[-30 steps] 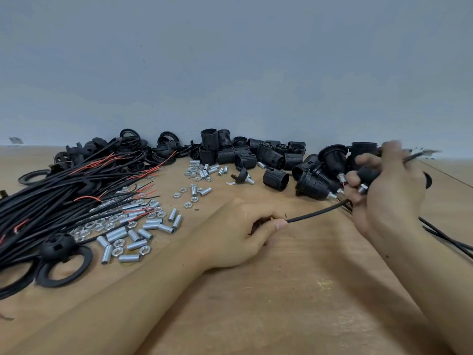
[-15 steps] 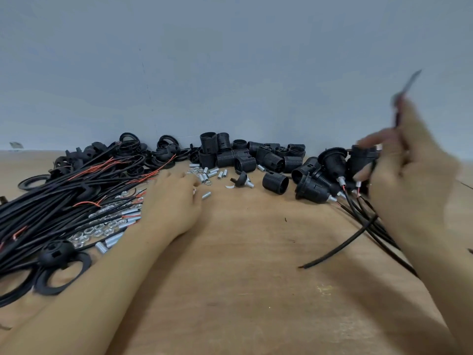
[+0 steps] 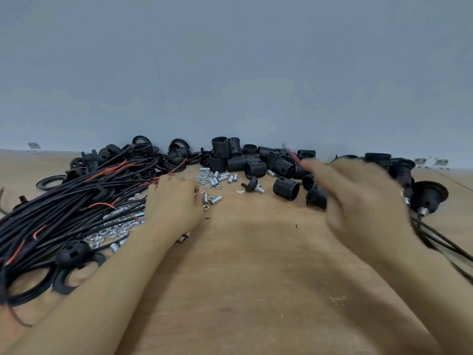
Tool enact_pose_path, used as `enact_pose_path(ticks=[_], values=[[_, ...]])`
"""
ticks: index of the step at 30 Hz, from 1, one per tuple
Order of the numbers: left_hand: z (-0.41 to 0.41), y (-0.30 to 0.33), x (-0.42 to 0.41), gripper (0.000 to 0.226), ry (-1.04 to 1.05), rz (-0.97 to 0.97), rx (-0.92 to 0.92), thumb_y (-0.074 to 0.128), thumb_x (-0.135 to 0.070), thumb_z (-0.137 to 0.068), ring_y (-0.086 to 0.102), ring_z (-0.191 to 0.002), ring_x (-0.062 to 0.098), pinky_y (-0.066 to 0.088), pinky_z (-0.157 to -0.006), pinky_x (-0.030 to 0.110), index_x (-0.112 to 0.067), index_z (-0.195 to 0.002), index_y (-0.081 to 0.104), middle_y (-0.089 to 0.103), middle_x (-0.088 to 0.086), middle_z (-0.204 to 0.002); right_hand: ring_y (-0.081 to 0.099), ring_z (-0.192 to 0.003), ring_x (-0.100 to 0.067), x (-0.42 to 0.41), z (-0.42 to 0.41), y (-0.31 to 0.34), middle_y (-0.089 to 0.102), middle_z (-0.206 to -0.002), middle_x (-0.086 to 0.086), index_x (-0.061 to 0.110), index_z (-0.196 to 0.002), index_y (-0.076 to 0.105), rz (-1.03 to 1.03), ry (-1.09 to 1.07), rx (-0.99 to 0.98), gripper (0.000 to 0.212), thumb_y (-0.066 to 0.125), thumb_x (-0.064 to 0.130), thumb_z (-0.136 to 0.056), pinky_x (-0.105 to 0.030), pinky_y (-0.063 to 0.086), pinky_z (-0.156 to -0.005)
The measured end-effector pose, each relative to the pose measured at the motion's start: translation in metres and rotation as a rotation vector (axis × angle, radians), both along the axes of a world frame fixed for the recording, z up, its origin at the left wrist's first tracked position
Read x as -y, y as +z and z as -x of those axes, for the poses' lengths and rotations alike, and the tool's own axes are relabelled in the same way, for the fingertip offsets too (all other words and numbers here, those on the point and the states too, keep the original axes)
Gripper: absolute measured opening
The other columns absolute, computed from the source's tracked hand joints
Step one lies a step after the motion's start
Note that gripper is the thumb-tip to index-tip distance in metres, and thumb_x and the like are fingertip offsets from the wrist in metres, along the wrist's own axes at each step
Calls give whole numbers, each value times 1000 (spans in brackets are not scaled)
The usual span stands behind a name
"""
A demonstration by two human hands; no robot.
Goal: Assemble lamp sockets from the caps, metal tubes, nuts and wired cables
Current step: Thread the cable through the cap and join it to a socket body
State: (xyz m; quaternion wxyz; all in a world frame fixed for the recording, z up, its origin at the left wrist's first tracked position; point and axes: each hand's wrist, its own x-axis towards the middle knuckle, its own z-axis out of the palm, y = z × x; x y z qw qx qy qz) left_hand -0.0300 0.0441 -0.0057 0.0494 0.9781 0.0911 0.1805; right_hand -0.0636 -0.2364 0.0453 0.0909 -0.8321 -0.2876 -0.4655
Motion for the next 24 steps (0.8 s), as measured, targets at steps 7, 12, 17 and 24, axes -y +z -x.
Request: enact_pose_path(ticks=[7,12,17,24], values=[[-1,-1,-12,19,-6,181,-66,56,-35,-95,54,-114,32,48,-93,43,-23,-106,64,65,6,-120,57,-59,-11,-19,-6,-53,58,-59,2,27,-105,70,-132,248,-708,17,62,16,-95,-18,43,-58],[2,4,-17,11,-86,289,-50,63,-22,-93,62,-98,19,53,-87,40,-29,-86,68,69,-7,-99,61,-49,-16,-21,-8,-53,55,-50,-1,40,-113,63,-433,395,-865,26,56,20,-99,-20,50,-61],[2,1,-20,7,-136,301,-21,65,-26,-92,61,-95,16,52,-86,39,-29,-88,69,67,-12,-94,61,-61,-16,-23,-11,-56,68,-70,1,33,-99,70,-518,370,-888,26,57,11,-97,-33,53,-63],[1,-5,0,26,-292,148,-4,62,-42,-93,57,-103,22,47,-91,41,-23,-110,69,67,-3,-104,47,-46,-6,-20,-21,-57,69,-74,-1,27,-94,70,-723,451,-1022,17,61,13,-96,-25,43,-49]])
